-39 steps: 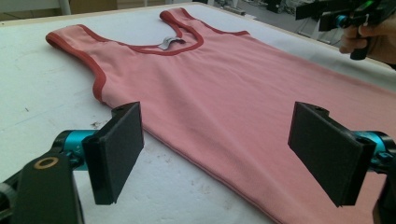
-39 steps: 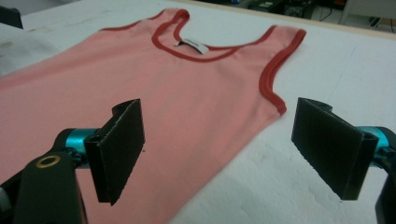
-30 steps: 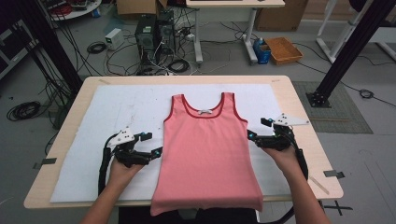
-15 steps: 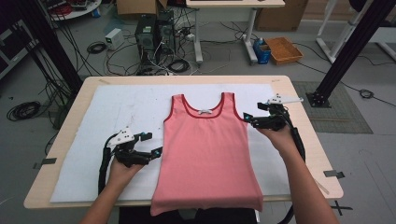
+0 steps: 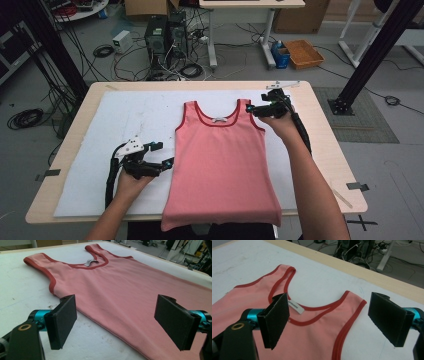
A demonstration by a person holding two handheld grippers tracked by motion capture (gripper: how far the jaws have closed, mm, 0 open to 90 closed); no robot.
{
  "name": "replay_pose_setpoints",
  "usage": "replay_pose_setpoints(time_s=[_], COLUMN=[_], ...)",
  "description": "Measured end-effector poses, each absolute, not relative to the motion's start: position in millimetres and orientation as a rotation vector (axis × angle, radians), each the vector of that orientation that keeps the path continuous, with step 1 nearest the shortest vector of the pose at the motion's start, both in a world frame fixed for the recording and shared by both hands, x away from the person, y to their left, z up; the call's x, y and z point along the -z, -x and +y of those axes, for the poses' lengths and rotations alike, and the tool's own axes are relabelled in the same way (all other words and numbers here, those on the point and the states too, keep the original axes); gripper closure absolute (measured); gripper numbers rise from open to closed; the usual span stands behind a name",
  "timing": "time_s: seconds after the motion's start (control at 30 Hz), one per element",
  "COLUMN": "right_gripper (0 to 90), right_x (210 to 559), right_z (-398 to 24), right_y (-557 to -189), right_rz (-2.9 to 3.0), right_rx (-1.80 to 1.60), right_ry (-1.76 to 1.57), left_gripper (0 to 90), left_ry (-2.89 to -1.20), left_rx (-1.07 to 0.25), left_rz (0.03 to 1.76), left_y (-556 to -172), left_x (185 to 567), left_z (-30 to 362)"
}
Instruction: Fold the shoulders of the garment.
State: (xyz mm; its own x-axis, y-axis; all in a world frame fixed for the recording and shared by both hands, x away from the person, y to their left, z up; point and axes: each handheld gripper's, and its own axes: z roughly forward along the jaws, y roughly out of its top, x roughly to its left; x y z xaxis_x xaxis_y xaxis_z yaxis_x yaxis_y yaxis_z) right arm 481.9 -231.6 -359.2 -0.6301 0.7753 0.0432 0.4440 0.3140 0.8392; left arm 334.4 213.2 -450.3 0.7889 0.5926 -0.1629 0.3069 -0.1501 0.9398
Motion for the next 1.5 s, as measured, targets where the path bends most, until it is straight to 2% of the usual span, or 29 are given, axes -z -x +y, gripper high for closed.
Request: replay_pose_setpoints(time_s=[0.47,0.97,1.27,1.4,1.5], right_gripper=[16.9,16.9,17.0,25.4,39.3], right_x=[365.8,408.0,429.1,434.4,432.8], right_z=[-196.1,-197.3,-182.9,-185.0,-184.4], right_y=[-523.5,-570.2,-588.3,-590.6,-590.0], right_rz=[2.226,2.237,2.268,2.259,2.277], right_rx=[-1.154,-0.967,-0.904,-0.893,-0.881], right_ry=[-1.138,-1.324,-1.370,-1.392,-1.368], left_gripper=[18.2,18.2,18.2,18.2,18.2], left_ry=[-1.751,-1.762,-1.766,-1.767,-1.766], left_rx=[-0.289,-0.291,-0.295,-0.293,-0.294], left_rz=[0.702,0.701,0.700,0.697,0.698], left_y=[-334.6,-335.0,-335.0,-334.6,-334.9], left_x=[450.3,450.2,450.1,450.1,450.1], left_z=[213.2,212.3,212.0,211.7,211.9])
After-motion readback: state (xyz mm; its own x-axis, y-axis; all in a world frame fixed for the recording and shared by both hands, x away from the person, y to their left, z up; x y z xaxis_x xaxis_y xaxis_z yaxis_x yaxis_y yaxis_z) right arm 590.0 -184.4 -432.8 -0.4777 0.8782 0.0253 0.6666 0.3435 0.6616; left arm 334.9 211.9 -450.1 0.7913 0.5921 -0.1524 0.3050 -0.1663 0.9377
